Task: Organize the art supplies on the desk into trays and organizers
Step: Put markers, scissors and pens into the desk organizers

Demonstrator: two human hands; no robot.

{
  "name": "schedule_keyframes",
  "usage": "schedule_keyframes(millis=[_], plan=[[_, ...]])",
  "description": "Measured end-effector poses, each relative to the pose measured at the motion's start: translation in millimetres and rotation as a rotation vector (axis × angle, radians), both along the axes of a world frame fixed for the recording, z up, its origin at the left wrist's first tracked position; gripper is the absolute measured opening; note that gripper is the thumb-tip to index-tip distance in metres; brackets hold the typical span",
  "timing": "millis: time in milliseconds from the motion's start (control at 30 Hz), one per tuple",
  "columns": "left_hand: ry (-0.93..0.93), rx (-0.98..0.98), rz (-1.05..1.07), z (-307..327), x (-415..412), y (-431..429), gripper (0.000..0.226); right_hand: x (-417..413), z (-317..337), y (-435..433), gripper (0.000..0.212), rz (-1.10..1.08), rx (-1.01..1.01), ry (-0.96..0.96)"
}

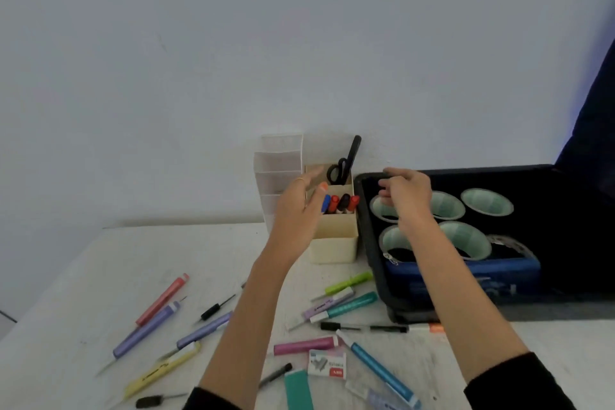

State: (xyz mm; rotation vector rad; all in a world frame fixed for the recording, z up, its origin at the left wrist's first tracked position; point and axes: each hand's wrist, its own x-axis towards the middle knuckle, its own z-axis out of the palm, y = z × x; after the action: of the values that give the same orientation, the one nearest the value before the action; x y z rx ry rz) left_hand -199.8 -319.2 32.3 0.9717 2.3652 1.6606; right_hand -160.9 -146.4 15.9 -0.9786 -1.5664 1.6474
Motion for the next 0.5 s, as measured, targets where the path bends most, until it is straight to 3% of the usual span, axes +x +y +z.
schedule_keyframes(millis=[267,433,500], plan=[[-0.151,0.145,0.132,-36.1,68.0,-54.4,0.021,122.0,22.2,-70.4,0.029,0.244,-0.034,0.203],[-0.252,0.171,0.122,-62.0,106.9,-68.9,0.022,177.6,-1.9,-91.9,0.032,0.209,-0.092,0.32],[-0.293,0.183,0.115,-71.4,119.4,-72.0,0.021,196.2,-16.6,-93.9,0.032,0.142,-0.082,0.277]])
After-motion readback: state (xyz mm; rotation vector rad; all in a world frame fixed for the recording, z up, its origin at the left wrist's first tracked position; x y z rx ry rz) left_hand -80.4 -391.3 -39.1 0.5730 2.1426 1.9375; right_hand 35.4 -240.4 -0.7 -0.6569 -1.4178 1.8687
